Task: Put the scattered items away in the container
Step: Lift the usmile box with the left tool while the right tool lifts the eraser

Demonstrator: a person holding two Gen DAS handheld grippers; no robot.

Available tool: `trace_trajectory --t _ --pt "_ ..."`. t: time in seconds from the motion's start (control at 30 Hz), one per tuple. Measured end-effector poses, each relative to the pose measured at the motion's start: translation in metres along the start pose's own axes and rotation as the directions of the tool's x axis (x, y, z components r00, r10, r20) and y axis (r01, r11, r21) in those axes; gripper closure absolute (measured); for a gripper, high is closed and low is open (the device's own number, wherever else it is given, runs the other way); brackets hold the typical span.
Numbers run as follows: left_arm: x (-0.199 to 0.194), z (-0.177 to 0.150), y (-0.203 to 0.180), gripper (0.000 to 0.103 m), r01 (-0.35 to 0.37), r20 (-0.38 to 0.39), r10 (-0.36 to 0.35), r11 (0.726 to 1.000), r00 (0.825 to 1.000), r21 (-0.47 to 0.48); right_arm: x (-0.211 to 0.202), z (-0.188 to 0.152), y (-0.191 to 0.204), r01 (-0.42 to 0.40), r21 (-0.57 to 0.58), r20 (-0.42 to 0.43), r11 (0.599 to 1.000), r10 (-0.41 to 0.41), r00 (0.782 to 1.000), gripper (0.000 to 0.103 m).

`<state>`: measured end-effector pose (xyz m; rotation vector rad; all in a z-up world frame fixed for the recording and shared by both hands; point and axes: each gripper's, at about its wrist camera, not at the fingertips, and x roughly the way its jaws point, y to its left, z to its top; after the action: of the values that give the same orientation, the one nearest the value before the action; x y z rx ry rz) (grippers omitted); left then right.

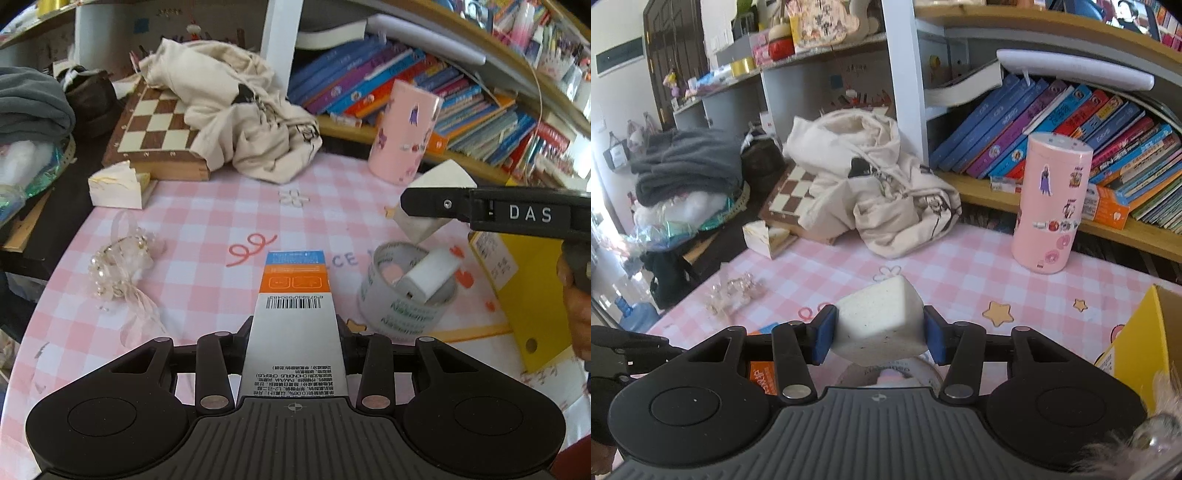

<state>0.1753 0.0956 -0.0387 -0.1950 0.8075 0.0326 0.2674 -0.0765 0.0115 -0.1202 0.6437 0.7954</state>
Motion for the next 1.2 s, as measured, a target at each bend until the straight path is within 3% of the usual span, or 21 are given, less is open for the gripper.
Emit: trace_trajectory --t 0.27,0.7,1.2 --pt "-0.022 0.003 0.001 0.065 0.015 0.06 -0.012 0.999 0.998 -0.043 -0.018 0.001 -0.001 0.005 0.022 0.034 1.0 -0.006 0.999 0.058" --pt "-0.044 -0.004 -0.002 0.065 0.021 0.101 -0.014 0.997 0.995 -0.068 -0.033 -0.005 0.01 -0.022 0.007 0.013 1.0 0.021 1.0 0.058" --pt "-0.091 -0.034 -0.007 0.065 0.041 0.128 -0.031 0.997 0.991 -0.071 -0.073 -0.041 0.042 -0.036 -0.023 -0.033 0.999 0.035 0.999 0.058"
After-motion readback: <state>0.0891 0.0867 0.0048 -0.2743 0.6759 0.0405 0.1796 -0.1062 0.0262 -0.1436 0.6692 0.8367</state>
